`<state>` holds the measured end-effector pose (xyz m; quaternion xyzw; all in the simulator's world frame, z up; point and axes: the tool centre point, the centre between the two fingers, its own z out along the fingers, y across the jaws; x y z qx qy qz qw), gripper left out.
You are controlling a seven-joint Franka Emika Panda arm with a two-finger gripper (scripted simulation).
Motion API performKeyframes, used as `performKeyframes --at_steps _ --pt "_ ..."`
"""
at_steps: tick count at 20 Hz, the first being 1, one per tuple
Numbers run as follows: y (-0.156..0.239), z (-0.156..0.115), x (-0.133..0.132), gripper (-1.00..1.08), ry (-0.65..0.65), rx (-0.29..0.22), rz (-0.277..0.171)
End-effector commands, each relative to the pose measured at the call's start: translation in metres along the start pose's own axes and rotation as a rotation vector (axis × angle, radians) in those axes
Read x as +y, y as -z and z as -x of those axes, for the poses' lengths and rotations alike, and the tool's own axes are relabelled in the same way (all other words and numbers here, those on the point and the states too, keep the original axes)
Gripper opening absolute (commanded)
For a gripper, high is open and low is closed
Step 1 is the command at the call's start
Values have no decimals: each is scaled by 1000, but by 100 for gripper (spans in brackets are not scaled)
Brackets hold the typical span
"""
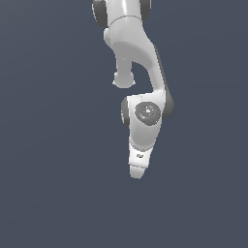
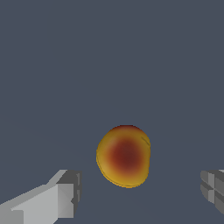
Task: Pick up the object and move it to a goal position.
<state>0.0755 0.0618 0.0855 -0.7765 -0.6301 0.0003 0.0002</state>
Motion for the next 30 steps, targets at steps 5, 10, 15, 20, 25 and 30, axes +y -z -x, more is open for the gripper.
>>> performKeyframes --at_steps 5,10,15,20,25,30 --pt "-2 0 0 100 7 0 0" --pt "-20 0 0 100 9 0 0" --pt "-45 0 -1 100 12 0 1" --pt "-51 0 1 100 12 0 1" --pt "-51 0 1 -100 12 0 1" --pt "-51 0 1 -100 12 0 1"
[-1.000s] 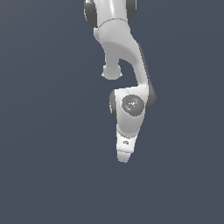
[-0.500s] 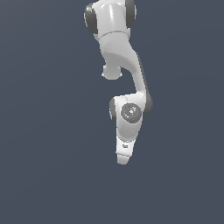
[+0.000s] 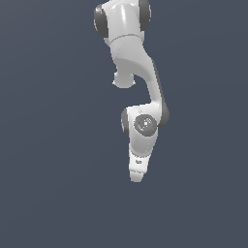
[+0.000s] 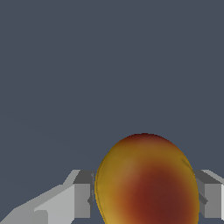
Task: Pick up the object and move it to a goal position.
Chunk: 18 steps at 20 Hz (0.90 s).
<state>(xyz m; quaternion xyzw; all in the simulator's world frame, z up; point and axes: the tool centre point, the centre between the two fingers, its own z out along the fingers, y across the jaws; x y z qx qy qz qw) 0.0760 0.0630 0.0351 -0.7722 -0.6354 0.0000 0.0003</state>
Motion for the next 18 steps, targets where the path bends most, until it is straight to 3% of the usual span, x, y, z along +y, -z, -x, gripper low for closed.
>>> performKeyframes --at_steps 1,18 --pt "0 1 0 -100 -1 -1 0" --pt "38 29 -22 -100 -1 -2 0"
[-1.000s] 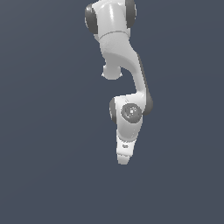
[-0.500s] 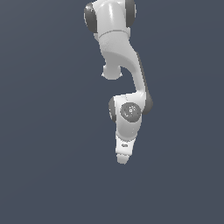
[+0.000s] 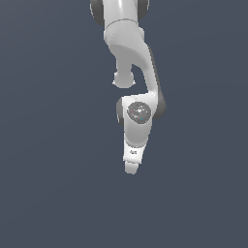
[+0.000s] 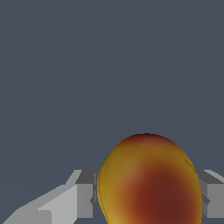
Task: Pick up the object and move it to a goal position.
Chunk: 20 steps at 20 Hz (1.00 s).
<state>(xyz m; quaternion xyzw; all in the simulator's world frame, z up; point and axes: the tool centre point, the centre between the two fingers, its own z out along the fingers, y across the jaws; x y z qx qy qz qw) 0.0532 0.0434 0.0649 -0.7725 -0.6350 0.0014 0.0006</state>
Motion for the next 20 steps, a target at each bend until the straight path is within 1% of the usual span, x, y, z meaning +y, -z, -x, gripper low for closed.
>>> performKeyframes --at_steps 1,20 --pt "13 9 -6 -100 0 0 2" --pt "148 104 -81 -100 -1 -1 3"
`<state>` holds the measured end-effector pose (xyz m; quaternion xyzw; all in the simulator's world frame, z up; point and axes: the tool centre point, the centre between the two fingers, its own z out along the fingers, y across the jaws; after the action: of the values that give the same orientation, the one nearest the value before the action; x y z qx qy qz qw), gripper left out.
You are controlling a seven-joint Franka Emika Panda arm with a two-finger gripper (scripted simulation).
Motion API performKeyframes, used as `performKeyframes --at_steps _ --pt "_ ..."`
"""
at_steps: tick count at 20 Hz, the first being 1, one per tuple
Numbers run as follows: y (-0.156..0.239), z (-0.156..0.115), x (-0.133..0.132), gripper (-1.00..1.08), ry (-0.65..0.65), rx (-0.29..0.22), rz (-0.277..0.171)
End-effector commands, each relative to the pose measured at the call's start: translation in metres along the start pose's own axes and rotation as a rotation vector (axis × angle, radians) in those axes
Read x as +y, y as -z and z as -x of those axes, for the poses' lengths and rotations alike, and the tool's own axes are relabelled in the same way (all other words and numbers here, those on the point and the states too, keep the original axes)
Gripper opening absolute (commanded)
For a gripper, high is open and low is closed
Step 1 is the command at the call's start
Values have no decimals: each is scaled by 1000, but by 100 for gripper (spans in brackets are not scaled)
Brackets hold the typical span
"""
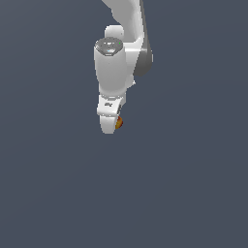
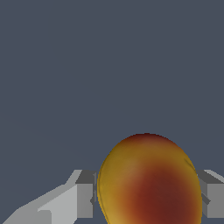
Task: Pick up the object and move it to a goal position.
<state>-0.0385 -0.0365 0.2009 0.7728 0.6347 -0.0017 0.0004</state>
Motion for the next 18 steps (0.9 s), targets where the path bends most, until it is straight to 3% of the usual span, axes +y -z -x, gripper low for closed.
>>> performKeyframes --at_steps 1,18 --pt "20 13 -10 -100 0 1 1" --pt "136 93 -68 -100 1 6 2"
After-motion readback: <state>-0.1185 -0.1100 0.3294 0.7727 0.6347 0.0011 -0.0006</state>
